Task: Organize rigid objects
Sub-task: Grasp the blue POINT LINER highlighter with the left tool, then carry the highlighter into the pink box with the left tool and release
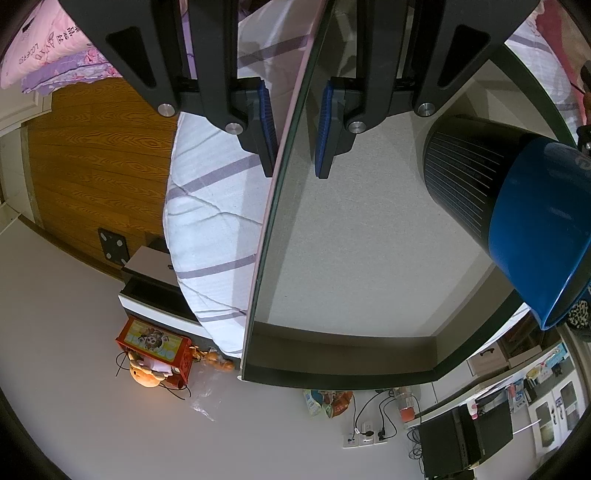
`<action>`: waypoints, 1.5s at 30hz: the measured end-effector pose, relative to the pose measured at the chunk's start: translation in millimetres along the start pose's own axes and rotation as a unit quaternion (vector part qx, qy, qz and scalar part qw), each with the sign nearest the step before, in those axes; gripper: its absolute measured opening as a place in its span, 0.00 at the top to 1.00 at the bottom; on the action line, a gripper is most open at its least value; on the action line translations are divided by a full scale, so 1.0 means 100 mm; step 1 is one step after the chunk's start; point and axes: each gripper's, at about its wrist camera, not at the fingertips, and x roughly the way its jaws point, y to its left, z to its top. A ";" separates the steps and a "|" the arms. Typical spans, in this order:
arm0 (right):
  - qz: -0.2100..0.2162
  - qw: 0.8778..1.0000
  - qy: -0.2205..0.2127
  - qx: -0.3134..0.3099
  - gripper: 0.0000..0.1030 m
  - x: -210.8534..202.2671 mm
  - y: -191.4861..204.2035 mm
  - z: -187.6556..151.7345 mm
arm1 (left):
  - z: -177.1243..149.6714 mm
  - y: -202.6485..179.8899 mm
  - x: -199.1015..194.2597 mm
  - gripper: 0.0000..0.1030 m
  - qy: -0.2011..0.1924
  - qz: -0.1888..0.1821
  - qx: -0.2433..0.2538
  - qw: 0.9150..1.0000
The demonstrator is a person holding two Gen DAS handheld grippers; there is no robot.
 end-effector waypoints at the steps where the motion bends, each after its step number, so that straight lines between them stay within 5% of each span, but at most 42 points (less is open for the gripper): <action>1: 0.000 1.000 0.000 0.001 0.79 0.00 0.00 0.00 | -0.01 0.06 0.01 0.00 0.003 -0.011 -0.012 1.000; 14: -0.007 1.000 0.003 0.002 0.79 0.00 0.01 0.00 | 0.00 0.23 -0.05 0.22 -0.001 -0.008 -0.016 1.000; 19: -0.007 1.000 0.005 0.004 0.79 0.00 0.01 0.02 | 0.04 0.11 -0.02 0.48 0.000 -0.015 0.009 1.000; 23: -0.006 1.000 0.005 0.004 0.79 0.00 0.01 0.02 | 0.03 0.14 -0.06 0.56 -0.007 -0.021 0.009 1.000; 25: -0.006 1.000 0.005 0.005 0.79 0.01 0.01 0.02 | 0.02 0.17 -0.09 0.76 -0.012 -0.035 0.004 0.999; 32: -0.008 1.000 0.006 0.005 0.79 0.01 0.01 0.03 | 0.02 0.27 -0.17 0.76 -0.012 -0.075 -0.018 0.997; 45: -0.007 1.000 0.007 0.006 0.79 0.02 0.01 0.03 | 0.18 0.12 -0.55 0.76 -0.064 -0.079 0.002 0.995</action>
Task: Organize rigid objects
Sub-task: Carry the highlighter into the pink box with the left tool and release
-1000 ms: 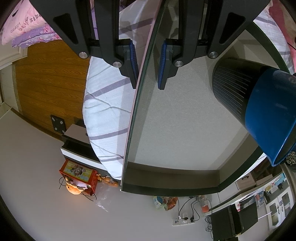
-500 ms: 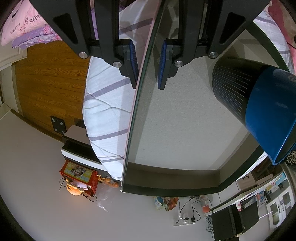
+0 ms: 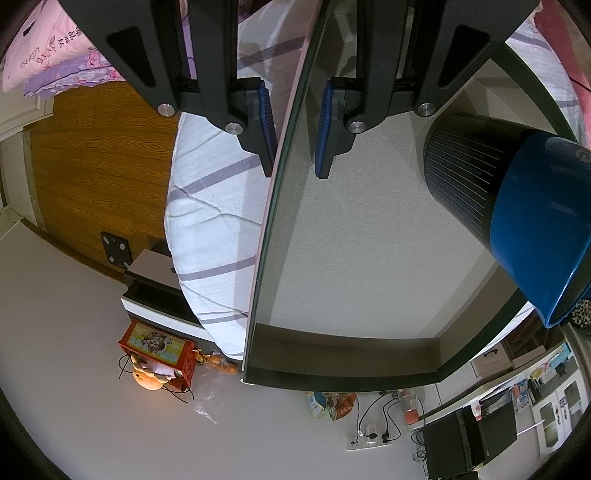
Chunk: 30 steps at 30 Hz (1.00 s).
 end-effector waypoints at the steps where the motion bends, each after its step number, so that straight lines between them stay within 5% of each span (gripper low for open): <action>1: 0.000 1.000 0.000 0.000 0.79 0.00 0.00 0.00 | 0.02 -0.03 -0.02 0.76 -0.003 -0.002 0.003 1.000; 15: 0.006 1.000 -0.001 0.002 0.79 0.01 0.00 -0.01 | 0.44 -0.74 -0.07 0.76 -0.041 -0.030 0.065 0.997; 24: 0.007 1.000 -0.002 0.002 0.78 0.00 -0.01 -0.01 | 0.44 -1.01 0.26 0.76 -0.009 -0.048 0.076 0.996; 30: 0.007 1.000 -0.001 0.001 0.78 0.01 -0.01 0.00 | 0.37 -1.10 0.50 0.76 0.015 -0.029 0.086 0.996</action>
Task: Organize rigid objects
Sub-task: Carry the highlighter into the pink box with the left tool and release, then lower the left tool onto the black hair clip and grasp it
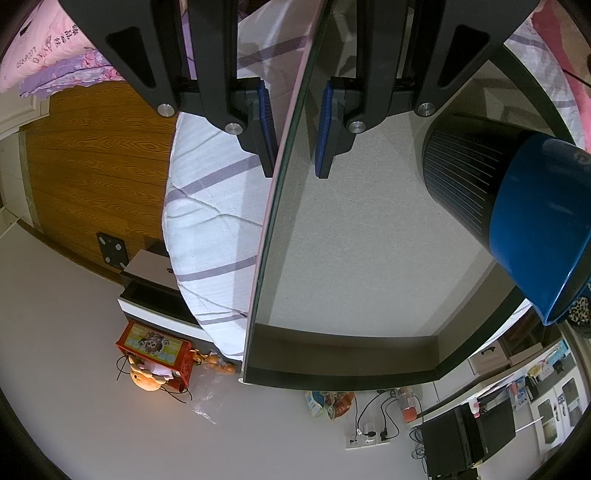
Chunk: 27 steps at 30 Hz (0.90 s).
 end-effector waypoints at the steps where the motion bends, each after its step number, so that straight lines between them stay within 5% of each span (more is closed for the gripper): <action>1: 0.001 1.000 0.000 0.001 0.78 0.00 -0.01 0.00 | -0.01 -0.01 0.03 0.76 0.003 -0.001 0.000 1.000; 10: 0.001 1.000 0.000 0.001 0.78 0.00 -0.01 0.00 | -0.07 -0.04 0.13 0.74 0.016 0.000 0.000 1.000; 11: 0.001 1.000 0.000 0.001 0.78 0.00 0.00 0.00 | -0.07 -0.04 0.12 0.70 0.014 -0.002 -0.001 1.000; 13: 0.001 1.000 0.000 0.001 0.78 0.00 0.00 0.00 | -0.08 -0.03 0.06 0.36 0.006 -0.004 -0.003 1.000; 15: 0.000 1.000 0.000 0.000 0.78 0.00 0.00 0.00 | -0.09 -0.02 -0.03 0.21 -0.009 0.005 -0.003 1.000; 19: 0.001 1.000 0.000 0.001 0.78 0.00 -0.01 0.00 | -0.10 0.03 -0.22 0.19 -0.028 0.012 -0.002 1.000; 27: -0.002 1.000 0.003 0.000 0.78 0.00 0.00 0.00 | -0.15 0.40 -0.65 0.09 -0.076 0.082 -0.013 0.994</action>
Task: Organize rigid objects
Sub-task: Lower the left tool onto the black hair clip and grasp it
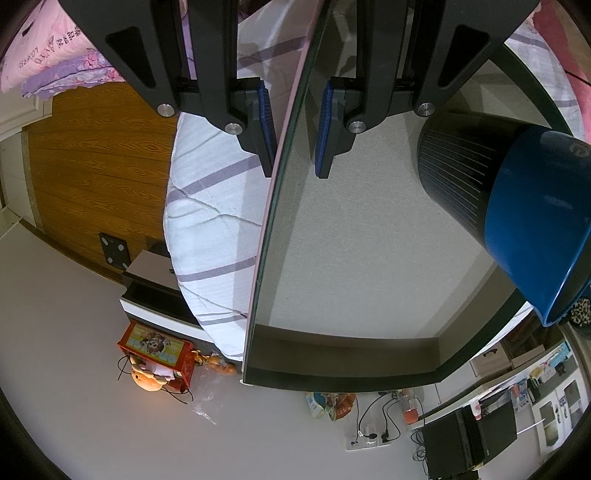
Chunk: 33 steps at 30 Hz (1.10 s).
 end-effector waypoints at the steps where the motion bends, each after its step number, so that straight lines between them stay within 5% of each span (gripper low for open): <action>1: 0.000 1.000 0.000 0.001 0.78 0.00 0.00 0.00 | -0.01 0.06 -0.01 0.09 -0.002 0.010 -0.001 1.000; 13: -0.007 1.000 0.007 0.003 0.78 0.02 0.00 0.02 | -0.54 1.05 0.22 0.07 0.045 0.092 -0.024 0.994; 29: -0.023 1.000 0.013 0.006 0.78 0.01 0.06 0.05 | -0.82 1.33 0.65 0.07 0.077 0.045 -0.027 0.996; 32: -0.022 1.000 0.013 0.006 0.78 0.01 0.06 0.06 | -0.81 1.33 0.64 0.24 0.074 0.035 -0.051 0.995; 33: -0.023 1.000 0.013 0.007 0.78 0.01 0.06 0.06 | -0.79 1.32 0.63 0.38 0.072 0.038 -0.057 0.995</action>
